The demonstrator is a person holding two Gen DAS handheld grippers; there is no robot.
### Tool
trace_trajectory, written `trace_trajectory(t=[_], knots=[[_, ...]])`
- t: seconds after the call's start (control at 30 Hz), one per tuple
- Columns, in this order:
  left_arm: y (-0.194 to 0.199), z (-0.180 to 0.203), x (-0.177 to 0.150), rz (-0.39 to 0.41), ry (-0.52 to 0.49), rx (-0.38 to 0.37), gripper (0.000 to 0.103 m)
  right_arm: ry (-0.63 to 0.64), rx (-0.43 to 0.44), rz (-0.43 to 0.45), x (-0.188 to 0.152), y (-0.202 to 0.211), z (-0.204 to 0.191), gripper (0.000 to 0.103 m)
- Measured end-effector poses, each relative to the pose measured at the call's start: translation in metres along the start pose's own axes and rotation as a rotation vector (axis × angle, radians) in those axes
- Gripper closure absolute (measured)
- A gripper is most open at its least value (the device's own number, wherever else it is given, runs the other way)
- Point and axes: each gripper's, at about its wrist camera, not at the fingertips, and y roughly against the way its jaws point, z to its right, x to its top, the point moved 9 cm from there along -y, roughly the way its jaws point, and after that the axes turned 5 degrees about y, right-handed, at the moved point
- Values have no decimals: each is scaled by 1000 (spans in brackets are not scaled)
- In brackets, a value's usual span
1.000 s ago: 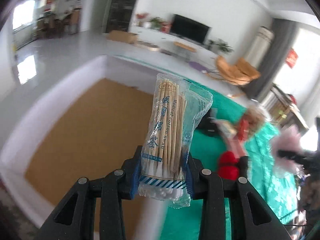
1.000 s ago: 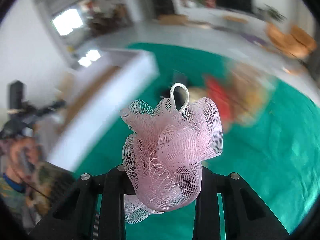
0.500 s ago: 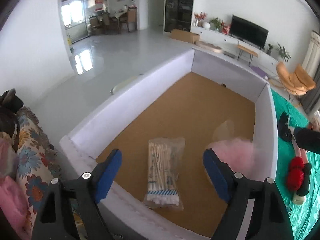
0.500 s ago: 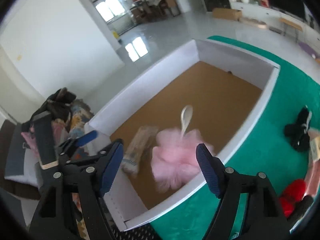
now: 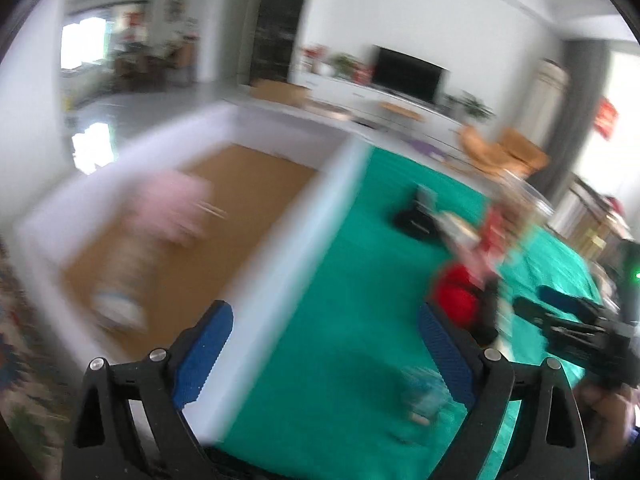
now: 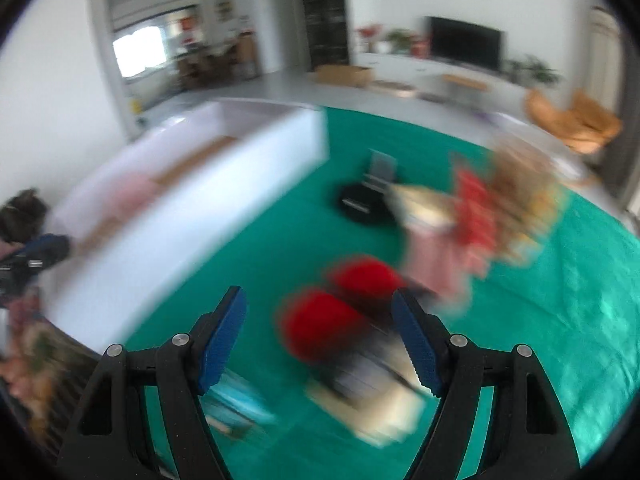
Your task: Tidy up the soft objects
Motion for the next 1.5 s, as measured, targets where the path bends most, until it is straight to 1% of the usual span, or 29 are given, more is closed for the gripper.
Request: trace_trajectory(t=[0.03, 0.07, 0.1, 0.17, 0.2, 0.23, 0.33, 0.4, 0.43, 0.5, 0.57, 0.6, 0.7, 0.73, 0.8, 0.83, 0.9, 1.0, 1.03, 1.07, 1.1, 1.17, 1.27, 1.3, 1.33, 1.4, 1.43, 1.5], knots=[[-6, 14, -12, -17, -12, -25, 10, -14, -13, -19, -13, 1, 13, 25], [-13, 27, -24, -33, -24, -31, 10, -27, -23, -44, -30, 2, 24, 25], [-23, 38, -35, -55, -32, -35, 10, -44, -31, -85, -55, 3, 35, 25], [-33, 48, -45, -77, -35, -55, 10, -59, -5, -130, -84, 8, 35, 25], [-35, 50, -46, -77, -36, -56, 10, -55, 25, -147, -99, 11, 28, 25], [-35, 54, -46, -74, -38, -53, 10, -43, 44, -152, -106, 13, 21, 25], [-28, 49, -38, -43, -41, -37, 10, 20, 99, -157, -121, 14, -14, 25], [-18, 39, -33, -13, -30, -24, 10, 66, 110, -164, -122, 6, -36, 25], [-13, 31, -29, 1, -21, -13, 10, 91, 100, -165, -123, 0, -40, 24], [-4, 15, -25, 28, 3, 8, 10, 145, 49, -153, -117, -13, -42, 24], [2, 1, -25, 40, 33, 18, 10, 123, 61, -147, -100, -30, -40, 24], [3, -4, -25, 39, 47, 19, 10, 119, 52, -146, -93, -39, -37, 24], [1, -8, -32, 23, 55, 27, 10, 96, 82, -185, -65, -66, -43, 23], [-1, -9, -34, 16, 54, 31, 10, 102, 92, -185, -56, -72, -46, 24], [-2, -11, -39, 2, 55, 31, 10, 90, 46, -172, -39, -73, -40, 24], [-2, -11, -41, 1, 59, 30, 10, 62, 77, -159, -33, -67, -40, 24], [1, -14, -43, 4, 73, 24, 10, 54, 153, -153, -36, -55, -51, 24], [0, -18, -45, 11, 95, 16, 10, 108, 248, -206, -66, -48, -81, 24], [-2, -18, -45, 9, 102, 14, 10, 147, 257, -225, -76, -52, -92, 24], [-5, -18, -46, -2, 110, 12, 10, 179, 228, -212, -77, -56, -97, 23], [-7, -17, -48, -13, 111, 11, 10, 207, 188, -169, -69, -61, -100, 23], [-9, -14, -52, -40, 104, 0, 10, 168, 162, -127, -52, -74, -90, 24], [-5, -7, -54, -47, 76, 3, 10, 31, 11, -107, -18, -109, -38, 25], [-5, -4, -55, -55, 67, 1, 10, -9, -65, -104, -7, -116, -15, 24], [-7, -1, -56, -68, 63, -6, 10, -35, -59, -106, -2, -116, -7, 24], [-15, 7, -57, -105, 62, -27, 10, -83, 13, -110, 1, -106, -1, 24], [-22, 13, -59, -134, 60, -38, 10, -78, 42, -104, -1, -94, -3, 24], [-45, 30, -67, -226, 39, -56, 10, -50, 71, -92, -12, -74, -7, 24]])
